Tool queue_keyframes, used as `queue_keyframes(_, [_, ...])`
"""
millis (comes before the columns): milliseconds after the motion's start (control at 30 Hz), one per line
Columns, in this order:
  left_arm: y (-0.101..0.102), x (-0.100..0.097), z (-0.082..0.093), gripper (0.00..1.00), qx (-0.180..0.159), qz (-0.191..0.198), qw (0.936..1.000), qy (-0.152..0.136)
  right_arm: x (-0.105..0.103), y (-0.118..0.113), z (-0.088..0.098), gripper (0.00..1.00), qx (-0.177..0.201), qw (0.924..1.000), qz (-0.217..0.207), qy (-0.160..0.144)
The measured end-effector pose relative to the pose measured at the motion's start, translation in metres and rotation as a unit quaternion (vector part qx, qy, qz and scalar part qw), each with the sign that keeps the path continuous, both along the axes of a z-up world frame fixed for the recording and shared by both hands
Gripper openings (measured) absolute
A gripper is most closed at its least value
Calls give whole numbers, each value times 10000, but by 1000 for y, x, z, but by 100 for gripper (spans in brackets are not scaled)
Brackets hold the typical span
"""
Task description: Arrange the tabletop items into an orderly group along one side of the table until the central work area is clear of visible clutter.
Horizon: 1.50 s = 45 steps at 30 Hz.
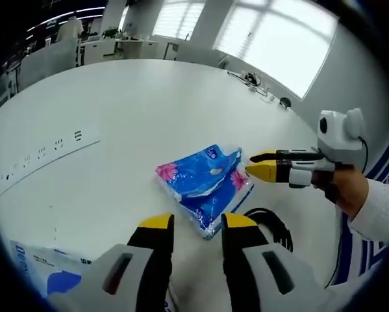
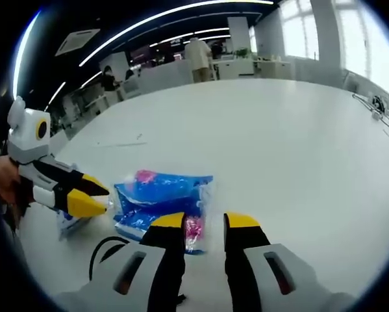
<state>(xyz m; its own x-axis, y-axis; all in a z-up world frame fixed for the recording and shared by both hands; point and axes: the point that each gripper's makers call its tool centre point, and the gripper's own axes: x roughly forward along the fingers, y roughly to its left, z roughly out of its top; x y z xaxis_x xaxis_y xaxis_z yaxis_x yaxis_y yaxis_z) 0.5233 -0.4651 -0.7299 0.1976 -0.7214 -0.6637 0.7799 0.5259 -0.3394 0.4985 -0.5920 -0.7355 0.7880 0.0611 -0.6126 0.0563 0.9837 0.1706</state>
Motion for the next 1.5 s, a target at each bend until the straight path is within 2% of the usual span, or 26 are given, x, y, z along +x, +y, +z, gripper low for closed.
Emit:
queue_keyframes(367, [-4,-2,18,44,-251,-134,9995,-136,-3,-1,11,23,-23,9999,-52,-94])
queue_keyframes(467, [-4,-2,25,46,-345,-144,9991,-207,-4,-1,12,22,-40,9999,-39,-112])
queue_keyframes(667, [-1,-3,34,53,-427,-200,9985,-285,-4,3,24,24,-6,9996,7,-288])
queue_keyframes(1100, [8,-2,58,62,-618,-240,9967,-460,-5,13,46,46,8,9987,141,-496])
queue_keyframes(1367, [18,-4,73,66,-708,-275,9956,-541,-9,31,61,59,-46,9969,460,-634])
queue_keyframes(1500, [25,-6,74,66,-673,-258,9957,-583,-10,40,67,66,10,9959,552,-714])
